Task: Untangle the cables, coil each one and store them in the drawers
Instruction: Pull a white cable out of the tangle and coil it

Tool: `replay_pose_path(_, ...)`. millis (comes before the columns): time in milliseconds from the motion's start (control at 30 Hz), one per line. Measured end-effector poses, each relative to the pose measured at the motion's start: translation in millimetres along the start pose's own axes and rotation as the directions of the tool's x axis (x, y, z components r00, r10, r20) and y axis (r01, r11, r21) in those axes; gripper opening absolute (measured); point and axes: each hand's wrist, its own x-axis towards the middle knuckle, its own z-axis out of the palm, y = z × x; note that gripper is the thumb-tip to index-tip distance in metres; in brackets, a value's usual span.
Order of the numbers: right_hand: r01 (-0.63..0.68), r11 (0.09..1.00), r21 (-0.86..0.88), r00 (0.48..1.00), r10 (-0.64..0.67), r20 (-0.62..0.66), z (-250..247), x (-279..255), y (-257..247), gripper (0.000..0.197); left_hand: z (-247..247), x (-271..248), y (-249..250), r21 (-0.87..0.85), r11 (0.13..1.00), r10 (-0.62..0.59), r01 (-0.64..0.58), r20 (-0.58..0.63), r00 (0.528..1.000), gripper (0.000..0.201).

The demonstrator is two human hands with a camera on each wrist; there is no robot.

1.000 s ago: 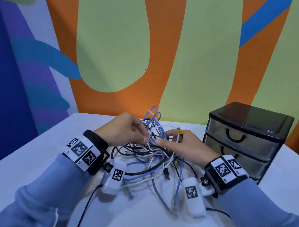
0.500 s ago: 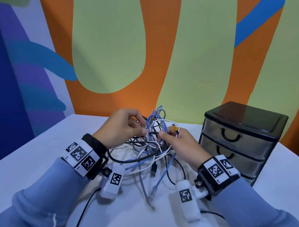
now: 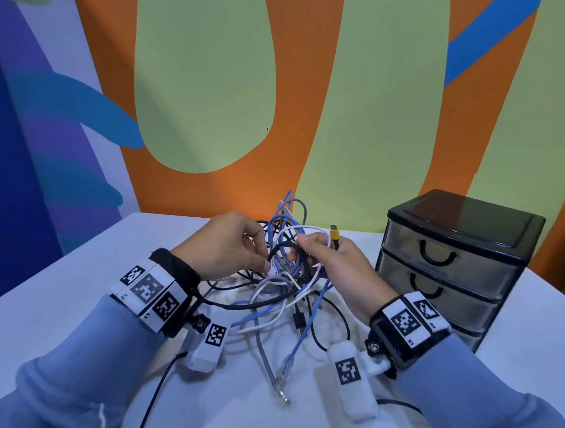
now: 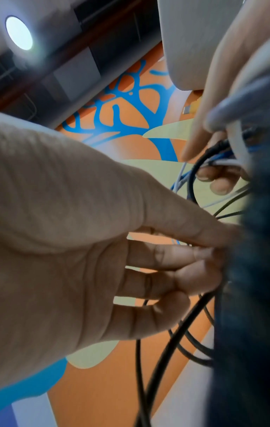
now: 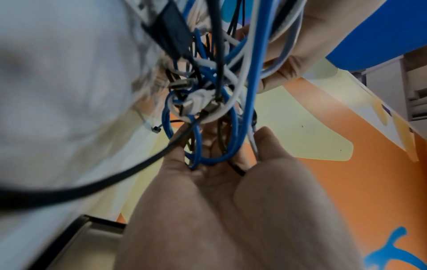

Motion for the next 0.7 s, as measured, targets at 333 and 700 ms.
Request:
replay_pose_path(333, -0.085, 0.937, 0.340, 0.974, 0.150, -0.171, -5.9, -0.5, -9.3, 0.041, -0.7, 1.4, -9.6, 0.074, 0.995, -0.078, 0.072, 0.075, 0.994, 0.017)
replay_pose_path(700, -0.467, 0.884, 0.014, 0.874, 0.464, -0.141, -12.6, 3.4, 1.4, 0.095, -0.6, 1.5, -9.6, 0.077, 0.992, -0.111, 0.102, 0.130, 0.985, 0.011)
